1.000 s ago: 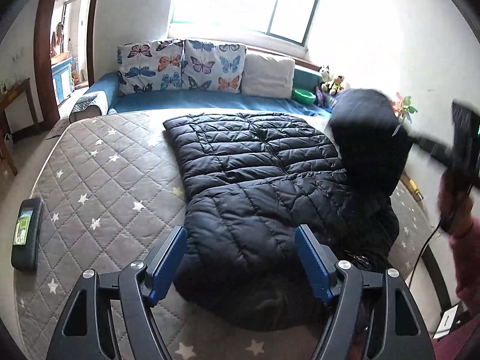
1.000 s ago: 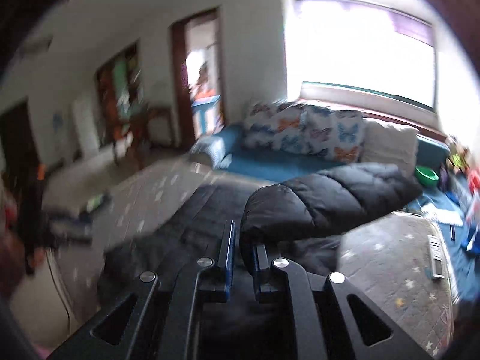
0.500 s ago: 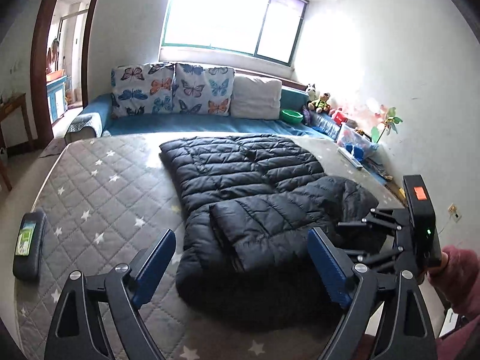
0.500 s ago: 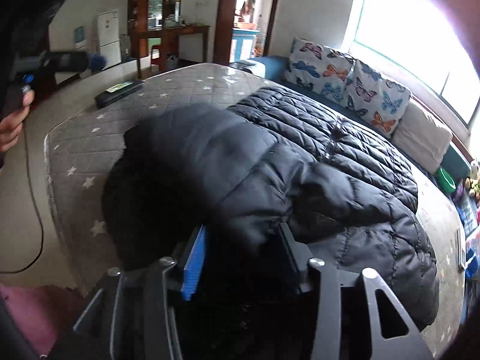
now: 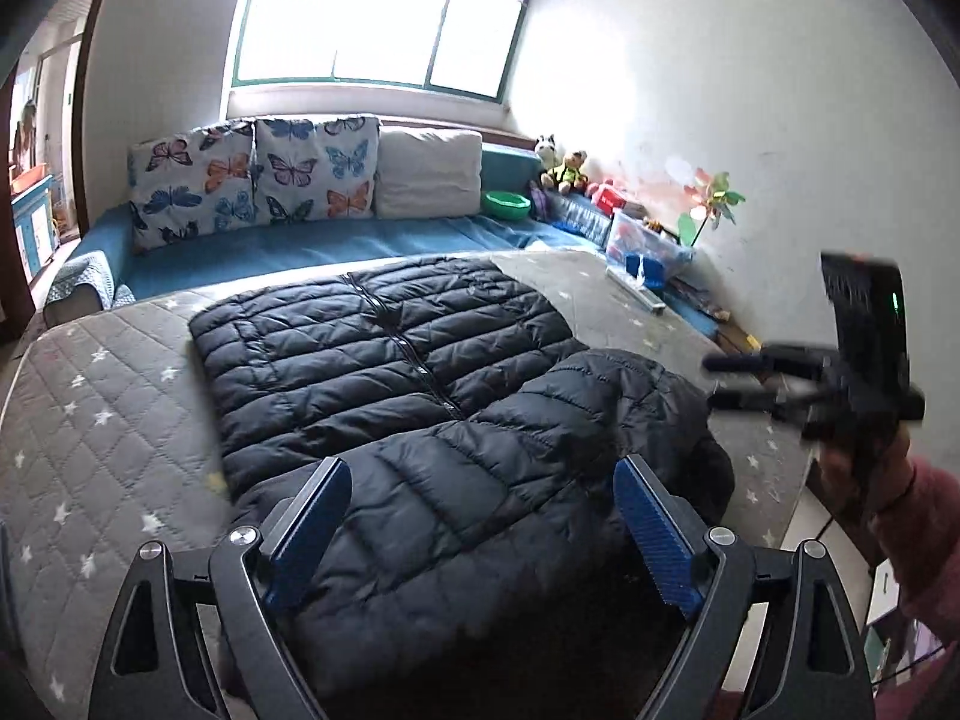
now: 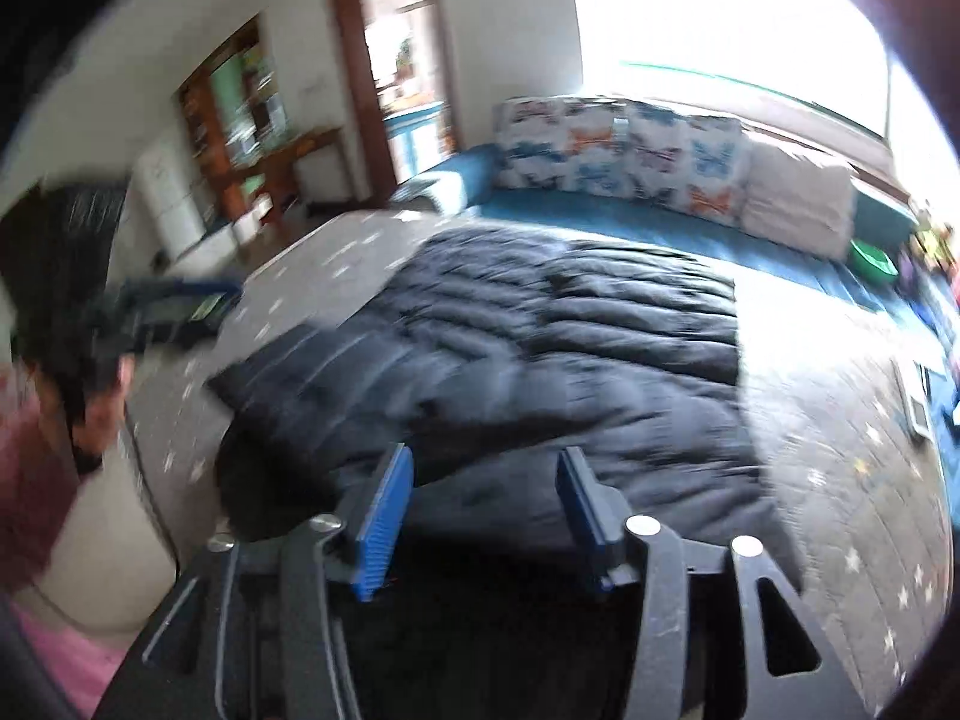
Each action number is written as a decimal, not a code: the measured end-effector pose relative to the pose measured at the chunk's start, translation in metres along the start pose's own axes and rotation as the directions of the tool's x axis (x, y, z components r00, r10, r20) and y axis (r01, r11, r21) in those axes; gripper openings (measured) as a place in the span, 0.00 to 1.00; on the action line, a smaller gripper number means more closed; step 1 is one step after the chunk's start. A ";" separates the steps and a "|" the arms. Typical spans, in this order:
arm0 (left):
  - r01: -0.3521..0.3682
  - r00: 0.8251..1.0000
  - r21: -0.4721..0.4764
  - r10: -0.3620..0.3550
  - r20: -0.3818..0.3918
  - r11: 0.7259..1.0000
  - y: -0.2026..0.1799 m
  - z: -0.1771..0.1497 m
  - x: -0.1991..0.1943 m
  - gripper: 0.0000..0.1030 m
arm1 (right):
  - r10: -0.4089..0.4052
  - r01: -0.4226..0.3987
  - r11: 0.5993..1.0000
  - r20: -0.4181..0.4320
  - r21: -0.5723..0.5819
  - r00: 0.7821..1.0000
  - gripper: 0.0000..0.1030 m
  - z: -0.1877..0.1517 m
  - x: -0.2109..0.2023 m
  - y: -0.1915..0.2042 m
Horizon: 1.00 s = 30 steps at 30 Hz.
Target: Fold large clothes
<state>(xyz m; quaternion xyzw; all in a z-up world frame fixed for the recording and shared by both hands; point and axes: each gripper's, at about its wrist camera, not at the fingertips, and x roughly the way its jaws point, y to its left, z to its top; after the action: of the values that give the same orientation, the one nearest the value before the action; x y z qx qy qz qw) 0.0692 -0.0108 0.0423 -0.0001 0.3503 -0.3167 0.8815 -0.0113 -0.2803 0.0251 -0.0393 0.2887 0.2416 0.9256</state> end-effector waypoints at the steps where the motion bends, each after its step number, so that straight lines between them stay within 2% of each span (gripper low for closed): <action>1: 0.007 1.000 0.004 -0.007 -0.008 1.000 -0.001 0.000 0.008 0.93 | -0.036 0.036 0.999 0.008 0.030 0.999 0.68 0.004 0.001 -0.016; 4: 0.008 0.998 0.001 -0.008 -0.058 1.000 0.001 -0.006 0.034 0.93 | -0.082 0.083 0.990 -0.018 0.117 0.996 0.69 0.005 0.013 -0.051; 7: -0.002 0.994 -0.010 0.001 -0.106 1.000 0.006 -0.020 0.052 0.93 | -0.047 0.058 0.976 -0.059 0.211 0.997 0.69 -0.006 0.032 -0.077; 11: -0.014 0.987 -0.043 0.008 -0.157 0.999 0.018 -0.042 0.072 0.93 | -0.040 0.068 0.964 -0.116 0.257 0.993 0.69 -0.029 0.054 -0.090; 14: 0.002 0.986 -0.061 -0.012 -0.165 0.998 0.026 -0.055 0.079 0.92 | -0.043 0.076 0.969 -0.141 0.236 0.989 0.73 -0.047 0.065 -0.092; 18: 0.002 0.986 -0.081 -0.016 -0.166 0.997 0.031 -0.065 0.092 0.92 | -0.038 0.068 0.965 -0.121 0.252 0.992 0.76 -0.064 0.070 -0.095; 21: 0.023 0.987 -0.114 -0.041 -0.158 0.993 0.038 -0.069 0.097 0.92 | -0.068 0.091 0.975 -0.114 0.203 0.991 0.76 -0.069 0.072 -0.090; 27: 0.101 0.979 -0.183 -0.131 -0.159 0.978 0.056 -0.068 0.092 0.92 | -0.102 0.140 0.972 -0.194 0.191 0.976 0.76 -0.047 0.064 -0.085; 30: 0.111 0.976 -0.200 -0.145 -0.160 0.973 0.060 -0.066 0.093 0.92 | -0.092 0.117 0.979 -0.151 0.165 0.984 0.77 -0.028 0.053 -0.076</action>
<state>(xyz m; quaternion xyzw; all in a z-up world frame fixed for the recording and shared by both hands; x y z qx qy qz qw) 0.1138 -0.0007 -0.0782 -0.0791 0.4537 -0.3371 0.8211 0.0479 -0.3303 -0.0322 0.0089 0.3716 0.1630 0.9139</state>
